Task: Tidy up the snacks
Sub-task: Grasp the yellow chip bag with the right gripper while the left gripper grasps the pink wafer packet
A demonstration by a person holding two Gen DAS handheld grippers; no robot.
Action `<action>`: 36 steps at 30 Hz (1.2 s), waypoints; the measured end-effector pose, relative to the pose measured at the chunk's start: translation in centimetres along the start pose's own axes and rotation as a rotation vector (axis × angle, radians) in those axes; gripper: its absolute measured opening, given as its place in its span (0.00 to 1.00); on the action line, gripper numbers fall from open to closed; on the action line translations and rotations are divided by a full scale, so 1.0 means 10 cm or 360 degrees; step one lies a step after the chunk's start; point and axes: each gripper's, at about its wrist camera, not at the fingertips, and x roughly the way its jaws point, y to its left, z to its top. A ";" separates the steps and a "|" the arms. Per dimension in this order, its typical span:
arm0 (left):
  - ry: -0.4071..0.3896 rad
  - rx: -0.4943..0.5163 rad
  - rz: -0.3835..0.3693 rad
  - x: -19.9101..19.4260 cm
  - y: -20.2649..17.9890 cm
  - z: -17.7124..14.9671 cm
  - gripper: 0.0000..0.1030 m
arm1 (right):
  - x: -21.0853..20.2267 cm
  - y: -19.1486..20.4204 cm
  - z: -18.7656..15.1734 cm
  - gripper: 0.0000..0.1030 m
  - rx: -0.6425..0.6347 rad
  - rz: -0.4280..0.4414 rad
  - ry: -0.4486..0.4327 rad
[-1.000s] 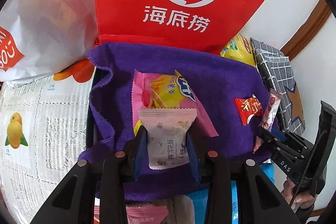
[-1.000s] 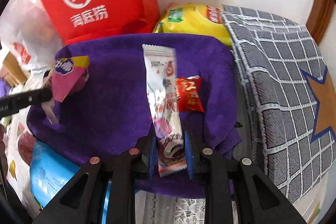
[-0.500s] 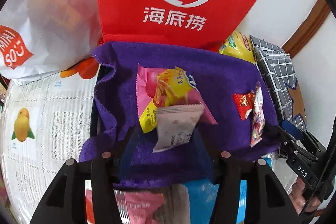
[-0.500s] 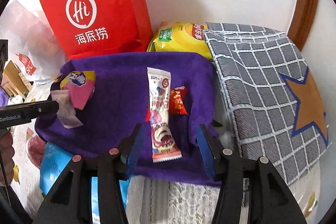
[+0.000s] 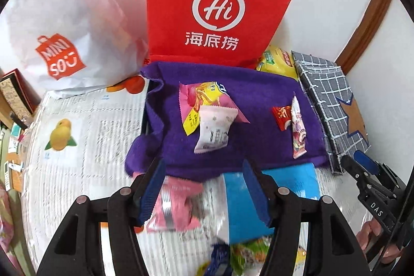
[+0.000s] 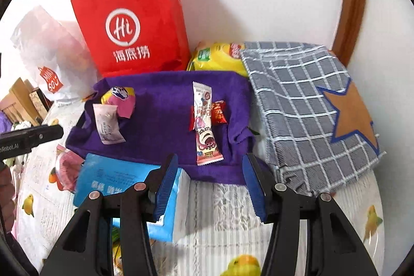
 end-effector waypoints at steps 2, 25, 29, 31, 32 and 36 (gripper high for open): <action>-0.0028 0.0000 0.0006 -0.12 0.01 -0.07 0.58 | -0.11 0.01 -0.04 0.51 0.0004 -0.0002 -0.0016; -0.0069 -0.0126 0.0097 -0.67 0.54 -0.91 0.58 | -0.22 0.84 -0.98 0.51 -0.0298 0.0199 0.0193; -0.0042 -0.0151 0.0111 -0.59 0.66 -0.96 0.58 | -0.05 0.89 -1.08 0.51 -0.0312 0.0195 0.0261; -0.0028 -0.0167 0.0111 -0.54 0.72 -0.97 0.58 | 0.03 0.90 -1.11 0.51 -0.0326 0.0186 0.0290; -0.0021 -0.0174 0.0109 -0.52 0.74 -0.97 0.58 | 0.07 0.89 -1.12 0.51 -0.0324 0.0183 0.0303; 0.0015 -0.0190 0.0112 -0.41 0.81 -0.96 0.58 | 0.24 0.88 -1.19 0.51 -0.0320 0.0196 0.0373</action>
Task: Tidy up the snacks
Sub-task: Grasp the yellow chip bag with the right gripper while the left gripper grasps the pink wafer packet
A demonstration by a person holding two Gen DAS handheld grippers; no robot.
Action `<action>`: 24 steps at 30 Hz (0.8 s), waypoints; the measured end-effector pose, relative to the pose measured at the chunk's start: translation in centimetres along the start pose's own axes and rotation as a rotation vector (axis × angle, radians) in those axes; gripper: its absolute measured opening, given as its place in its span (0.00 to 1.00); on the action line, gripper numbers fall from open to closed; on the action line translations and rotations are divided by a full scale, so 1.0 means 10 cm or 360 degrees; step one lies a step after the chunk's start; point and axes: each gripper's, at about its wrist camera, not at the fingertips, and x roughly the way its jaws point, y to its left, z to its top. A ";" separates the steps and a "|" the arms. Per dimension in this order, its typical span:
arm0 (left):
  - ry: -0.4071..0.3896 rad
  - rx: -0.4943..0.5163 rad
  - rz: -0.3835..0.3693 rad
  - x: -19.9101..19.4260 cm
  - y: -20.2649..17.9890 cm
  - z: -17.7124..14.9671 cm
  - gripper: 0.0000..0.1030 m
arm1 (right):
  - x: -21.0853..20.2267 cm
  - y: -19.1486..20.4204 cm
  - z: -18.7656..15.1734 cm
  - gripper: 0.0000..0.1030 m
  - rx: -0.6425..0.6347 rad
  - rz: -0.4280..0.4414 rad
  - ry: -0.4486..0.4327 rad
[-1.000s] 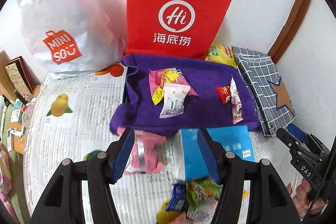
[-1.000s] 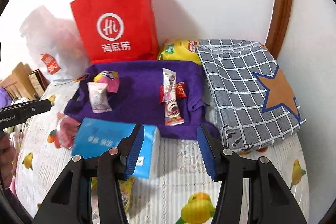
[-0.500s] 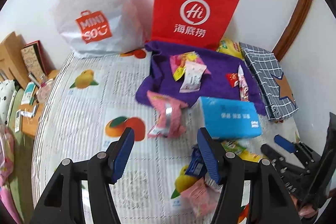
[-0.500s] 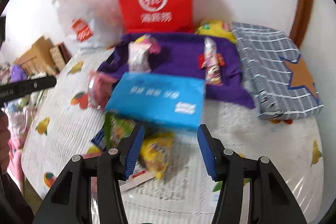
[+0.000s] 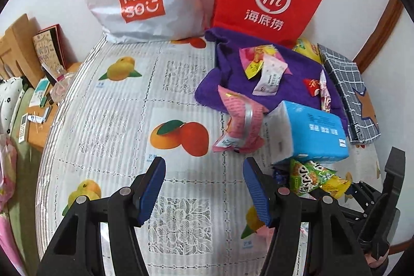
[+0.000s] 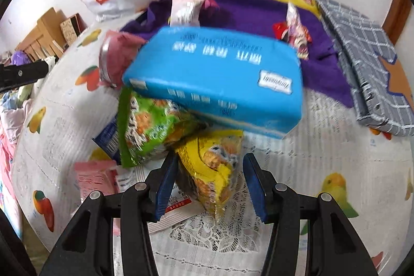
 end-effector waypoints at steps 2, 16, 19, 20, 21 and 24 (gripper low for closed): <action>0.0014 0.0005 0.0000 0.06 0.00 0.01 0.58 | 0.04 -0.02 -0.01 0.49 0.0012 0.0001 -0.0008; 0.0088 0.0071 -0.0102 0.49 -0.34 0.17 0.58 | -0.24 -0.44 -0.23 0.39 0.0092 -0.0042 -0.0110; 0.0093 0.0081 -0.0106 0.59 -0.41 0.21 0.58 | -0.26 -0.63 -0.28 0.39 0.0168 -0.0078 -0.0107; 0.0095 0.0084 -0.0103 0.62 -0.43 0.23 0.58 | -0.26 -0.68 -0.29 0.39 0.0185 -0.0088 -0.0106; 0.0099 0.0090 -0.0099 0.65 -0.45 0.24 0.58 | -0.27 -0.72 -0.29 0.39 0.0198 -0.0098 -0.0107; 0.0111 0.0114 -0.0083 0.75 -0.51 0.28 0.58 | -0.26 -0.82 -0.27 0.39 0.0236 -0.0118 -0.0112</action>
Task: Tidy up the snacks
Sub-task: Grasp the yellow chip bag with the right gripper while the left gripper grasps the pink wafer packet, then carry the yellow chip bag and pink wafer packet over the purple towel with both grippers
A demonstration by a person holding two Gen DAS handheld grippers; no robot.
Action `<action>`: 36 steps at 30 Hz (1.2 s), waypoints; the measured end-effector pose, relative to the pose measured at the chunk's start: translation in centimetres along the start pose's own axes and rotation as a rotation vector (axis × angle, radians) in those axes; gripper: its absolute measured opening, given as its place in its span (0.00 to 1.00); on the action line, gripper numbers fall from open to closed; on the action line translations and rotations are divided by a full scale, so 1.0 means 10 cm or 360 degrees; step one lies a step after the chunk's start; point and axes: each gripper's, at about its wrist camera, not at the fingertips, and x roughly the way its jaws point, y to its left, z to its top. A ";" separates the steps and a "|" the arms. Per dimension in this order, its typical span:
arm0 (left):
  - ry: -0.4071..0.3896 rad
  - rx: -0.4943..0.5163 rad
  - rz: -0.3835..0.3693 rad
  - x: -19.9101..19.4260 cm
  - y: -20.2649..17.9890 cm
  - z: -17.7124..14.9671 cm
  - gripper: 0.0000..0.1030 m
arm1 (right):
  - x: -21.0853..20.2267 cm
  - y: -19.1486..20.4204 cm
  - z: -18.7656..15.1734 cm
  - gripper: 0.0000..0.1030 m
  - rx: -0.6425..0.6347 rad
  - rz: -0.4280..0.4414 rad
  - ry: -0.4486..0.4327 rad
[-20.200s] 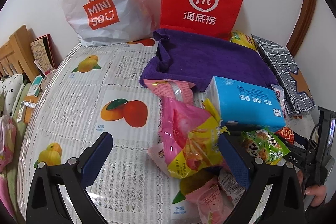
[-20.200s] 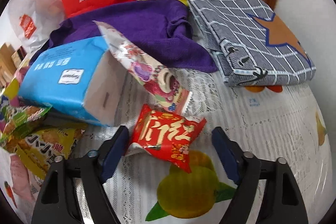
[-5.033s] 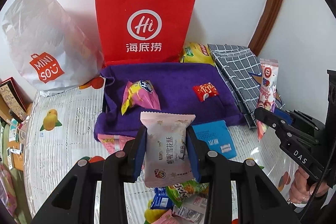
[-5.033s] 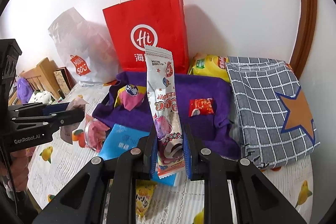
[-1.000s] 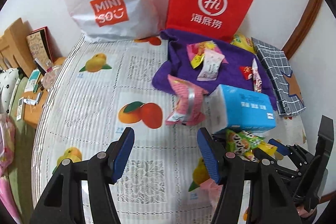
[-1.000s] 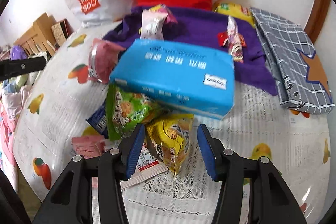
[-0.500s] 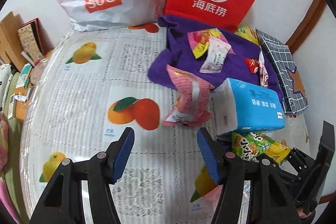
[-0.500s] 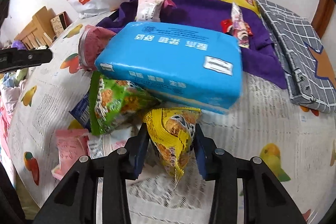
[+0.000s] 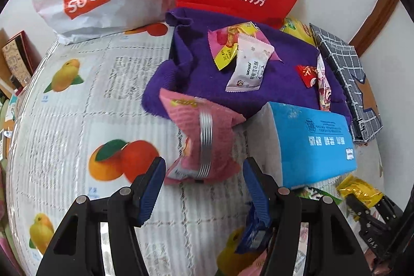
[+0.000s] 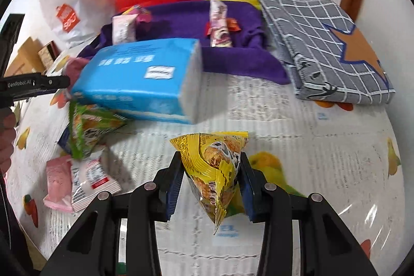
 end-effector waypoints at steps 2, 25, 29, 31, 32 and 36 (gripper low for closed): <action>0.0005 -0.0002 0.0013 0.06 -0.02 0.03 0.58 | 0.01 -0.06 0.02 0.39 0.0021 -0.0003 -0.0003; -0.0076 -0.0013 -0.0097 -0.37 -0.06 -0.14 0.31 | -0.31 -0.03 0.07 0.39 0.0071 0.0001 -0.0127; -0.0128 0.0005 -0.0097 -0.62 -0.17 -0.26 0.31 | -0.50 0.04 0.03 0.39 0.0053 -0.0016 -0.0177; -0.0152 0.0019 -0.0100 -0.74 -0.22 -0.34 0.31 | -0.58 0.04 0.01 0.39 0.0056 -0.0011 -0.0198; -0.0165 0.0022 -0.0099 -0.79 -0.23 -0.37 0.31 | -0.63 0.05 0.00 0.39 0.0063 -0.0014 -0.0213; -0.0213 0.0028 -0.0105 -0.99 -0.34 -0.47 0.31 | -0.77 0.06 -0.01 0.39 0.0055 -0.0028 -0.0242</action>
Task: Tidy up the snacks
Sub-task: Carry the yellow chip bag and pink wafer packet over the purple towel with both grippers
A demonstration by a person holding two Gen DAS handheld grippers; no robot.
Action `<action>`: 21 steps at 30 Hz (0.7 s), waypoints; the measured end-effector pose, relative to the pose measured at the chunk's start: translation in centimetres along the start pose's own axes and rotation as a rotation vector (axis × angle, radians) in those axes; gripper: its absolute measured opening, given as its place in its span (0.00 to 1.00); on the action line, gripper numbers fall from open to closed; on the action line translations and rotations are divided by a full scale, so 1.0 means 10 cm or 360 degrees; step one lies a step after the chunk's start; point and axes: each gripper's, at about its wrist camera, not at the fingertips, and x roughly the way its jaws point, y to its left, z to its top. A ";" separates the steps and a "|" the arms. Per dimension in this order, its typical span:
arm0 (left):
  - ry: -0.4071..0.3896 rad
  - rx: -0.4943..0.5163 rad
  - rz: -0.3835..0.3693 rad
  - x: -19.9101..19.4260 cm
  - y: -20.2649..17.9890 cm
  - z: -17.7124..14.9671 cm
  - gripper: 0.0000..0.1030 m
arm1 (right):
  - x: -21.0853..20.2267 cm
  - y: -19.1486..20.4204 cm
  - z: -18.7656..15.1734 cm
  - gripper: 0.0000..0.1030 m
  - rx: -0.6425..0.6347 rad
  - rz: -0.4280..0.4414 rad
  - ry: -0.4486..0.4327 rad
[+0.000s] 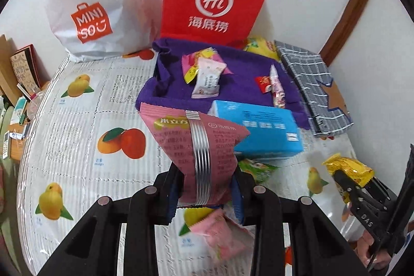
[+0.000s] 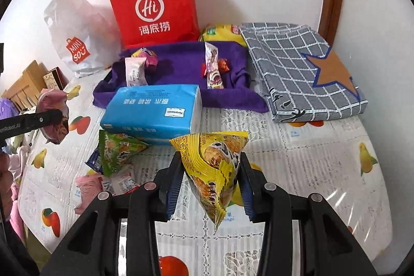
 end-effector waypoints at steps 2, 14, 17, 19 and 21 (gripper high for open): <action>-0.0016 0.0003 -0.0021 -0.07 -0.06 -0.02 0.31 | -0.08 0.03 0.01 0.39 -0.0037 -0.0012 -0.0027; -0.0077 0.0103 -0.0042 -0.32 -0.37 0.00 0.31 | -0.37 0.13 0.16 0.39 -0.0087 0.0024 -0.0167; -0.0077 0.0115 -0.0054 -0.32 -0.41 0.04 0.31 | -0.37 0.10 0.22 0.39 -0.0063 0.0038 -0.0176; -0.0076 0.0124 -0.0069 -0.30 -0.43 0.09 0.31 | -0.37 0.09 0.26 0.39 -0.0057 0.0043 -0.0182; -0.0083 0.0135 -0.0071 -0.28 -0.45 0.14 0.31 | -0.35 0.07 0.33 0.39 -0.0049 0.0055 -0.0182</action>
